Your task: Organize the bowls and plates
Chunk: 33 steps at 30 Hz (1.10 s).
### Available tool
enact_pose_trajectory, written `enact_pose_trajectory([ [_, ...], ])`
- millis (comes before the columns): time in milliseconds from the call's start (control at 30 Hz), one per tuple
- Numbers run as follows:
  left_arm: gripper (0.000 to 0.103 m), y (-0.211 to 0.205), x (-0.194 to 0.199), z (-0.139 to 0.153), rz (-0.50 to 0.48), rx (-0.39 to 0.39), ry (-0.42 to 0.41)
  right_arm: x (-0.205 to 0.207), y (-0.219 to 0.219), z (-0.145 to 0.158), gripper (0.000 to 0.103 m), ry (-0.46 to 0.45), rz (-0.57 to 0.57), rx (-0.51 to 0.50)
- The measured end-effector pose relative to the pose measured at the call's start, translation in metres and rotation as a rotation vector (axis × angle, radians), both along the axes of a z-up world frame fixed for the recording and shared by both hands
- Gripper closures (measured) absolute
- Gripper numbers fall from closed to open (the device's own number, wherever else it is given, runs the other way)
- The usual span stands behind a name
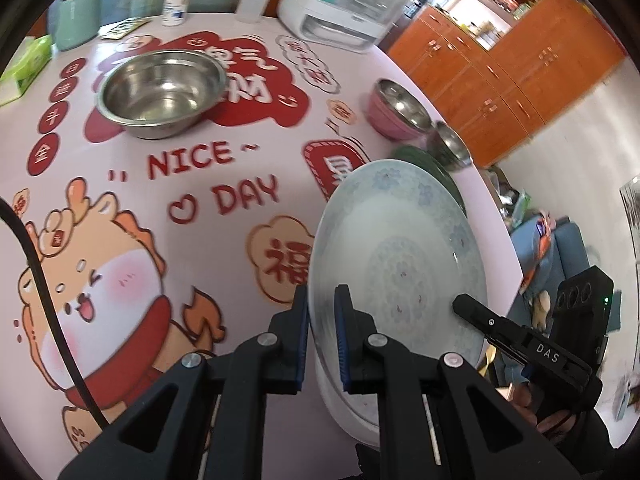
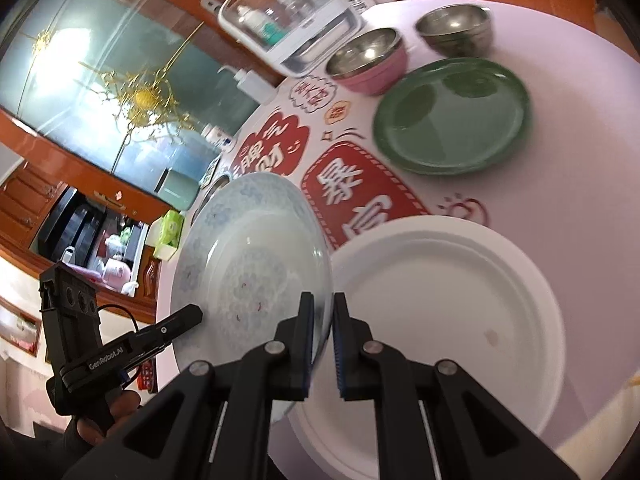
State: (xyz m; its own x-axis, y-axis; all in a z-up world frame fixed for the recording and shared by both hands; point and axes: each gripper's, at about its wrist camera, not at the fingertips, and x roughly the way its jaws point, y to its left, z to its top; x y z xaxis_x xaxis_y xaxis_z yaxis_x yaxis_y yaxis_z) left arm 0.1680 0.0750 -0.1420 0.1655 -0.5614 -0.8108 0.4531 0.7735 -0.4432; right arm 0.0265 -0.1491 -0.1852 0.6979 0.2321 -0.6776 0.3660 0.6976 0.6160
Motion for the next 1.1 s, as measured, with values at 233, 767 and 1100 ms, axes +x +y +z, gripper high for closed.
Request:
enact_pose_trajectory([
  [233,0.093,-0.024,-0.021,-0.008,-0.079,0.020,0.023,-0.035,-0.012,-0.005,0.094,0.007,-0.071,0.007],
  [767,0.093,-0.062,-0.047,-0.040,-0.177,0.102,0.089,-0.078,-0.032,-0.036,0.094,0.077,-0.152,0.056],
  [1100,0.093,-0.070,-0.048,-0.063,-0.176,0.155,0.113,-0.072,-0.037,-0.052,0.094,0.123,-0.136,0.066],
])
